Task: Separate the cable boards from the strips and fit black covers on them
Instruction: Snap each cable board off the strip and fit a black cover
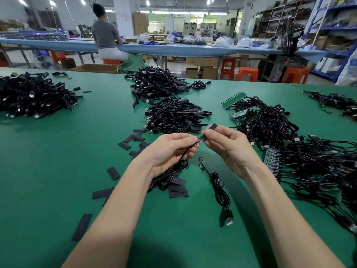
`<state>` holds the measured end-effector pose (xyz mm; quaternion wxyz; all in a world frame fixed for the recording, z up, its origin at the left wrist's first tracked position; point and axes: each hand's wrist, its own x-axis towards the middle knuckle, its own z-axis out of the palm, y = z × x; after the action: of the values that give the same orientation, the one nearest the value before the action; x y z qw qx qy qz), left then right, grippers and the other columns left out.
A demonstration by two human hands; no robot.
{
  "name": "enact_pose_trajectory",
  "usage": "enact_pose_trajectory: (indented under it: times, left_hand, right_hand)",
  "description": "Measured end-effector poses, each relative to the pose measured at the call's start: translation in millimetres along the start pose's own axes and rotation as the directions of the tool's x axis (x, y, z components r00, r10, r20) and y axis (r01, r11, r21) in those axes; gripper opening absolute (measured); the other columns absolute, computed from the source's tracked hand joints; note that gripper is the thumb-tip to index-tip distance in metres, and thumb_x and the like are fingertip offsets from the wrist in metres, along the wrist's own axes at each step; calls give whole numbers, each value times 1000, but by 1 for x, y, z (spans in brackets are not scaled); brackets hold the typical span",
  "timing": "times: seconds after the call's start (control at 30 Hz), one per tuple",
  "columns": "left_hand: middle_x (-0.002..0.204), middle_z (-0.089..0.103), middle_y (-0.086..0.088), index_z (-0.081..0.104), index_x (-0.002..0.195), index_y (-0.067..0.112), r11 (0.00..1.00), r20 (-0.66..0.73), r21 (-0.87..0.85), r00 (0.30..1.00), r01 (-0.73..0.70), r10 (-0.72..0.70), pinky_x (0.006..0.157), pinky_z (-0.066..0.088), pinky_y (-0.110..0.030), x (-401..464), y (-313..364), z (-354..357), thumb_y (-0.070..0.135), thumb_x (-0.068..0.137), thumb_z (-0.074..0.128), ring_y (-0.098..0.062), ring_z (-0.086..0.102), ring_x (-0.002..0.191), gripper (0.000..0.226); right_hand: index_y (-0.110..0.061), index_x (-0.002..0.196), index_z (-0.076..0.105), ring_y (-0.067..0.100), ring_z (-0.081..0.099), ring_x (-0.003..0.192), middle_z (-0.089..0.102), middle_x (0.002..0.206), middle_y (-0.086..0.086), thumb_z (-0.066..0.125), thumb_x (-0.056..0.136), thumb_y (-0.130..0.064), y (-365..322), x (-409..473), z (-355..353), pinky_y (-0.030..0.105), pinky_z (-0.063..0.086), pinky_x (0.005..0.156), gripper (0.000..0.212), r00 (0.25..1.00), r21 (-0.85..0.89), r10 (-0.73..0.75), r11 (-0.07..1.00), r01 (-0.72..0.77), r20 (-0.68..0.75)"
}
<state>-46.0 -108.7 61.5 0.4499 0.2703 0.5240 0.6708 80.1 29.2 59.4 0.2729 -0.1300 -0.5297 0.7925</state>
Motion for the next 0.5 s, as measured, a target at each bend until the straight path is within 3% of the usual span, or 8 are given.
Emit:
enact_pose_trajectory:
  times: [0.1, 0.23, 0.3, 0.4, 0.5]
  left_hand:
    - [77, 72, -5, 70, 92, 6, 1000, 45, 14, 999, -9, 8, 62, 54, -16, -2, 2, 0, 14, 82, 71, -7, 66, 64, 14]
    - [77, 72, -5, 68, 97, 6, 991, 17, 52, 992, -123, 122, 65, 54, -17, -2, -1, 5, 11, 94, 66, -10, 66, 67, 6]
    - [80, 73, -9, 69, 94, 8, 961, 1, 162, 973, -226, 229, 70, 56, -20, -2, 0, 6, 10, 92, 70, -15, 70, 72, 3]
    - [85, 77, -8, 72, 92, 9, 833, 24, 436, 930, -341, 368, 75, 56, -21, -2, 1, 2, 6, 83, 81, -20, 75, 78, 13]
    - [81, 77, -7, 76, 88, 8, 763, 32, 512, 896, -396, 444, 74, 57, -22, -3, -2, 1, 5, 81, 82, -19, 76, 76, 10]
  right_hand:
    - [-4, 93, 73, 12, 71, 78, 76, 88, 7, 81, 67, -15, 0, -2, -1, 19, 56, 75, 29, 996, -29, 38, 999, -36, 77]
    - [-6, 96, 72, 13, 71, 79, 76, 89, 8, 81, 69, -15, 0, -1, 2, 20, 56, 78, 29, 996, -39, 14, 999, -11, 89]
    - [-5, 99, 73, 13, 72, 82, 76, 91, 8, 80, 70, -13, 0, 0, 1, 19, 56, 77, 31, 999, 21, 4, 1000, -5, 39]
    - [-6, 93, 77, 13, 72, 83, 76, 91, 9, 79, 71, -11, 1, 0, -4, 18, 56, 76, 22, 999, 58, 4, 998, -2, -34]
    - [-10, 83, 81, 12, 73, 84, 76, 91, 9, 80, 70, -12, 1, 0, -5, 17, 56, 76, 13, 998, 66, 15, 998, -11, -60]
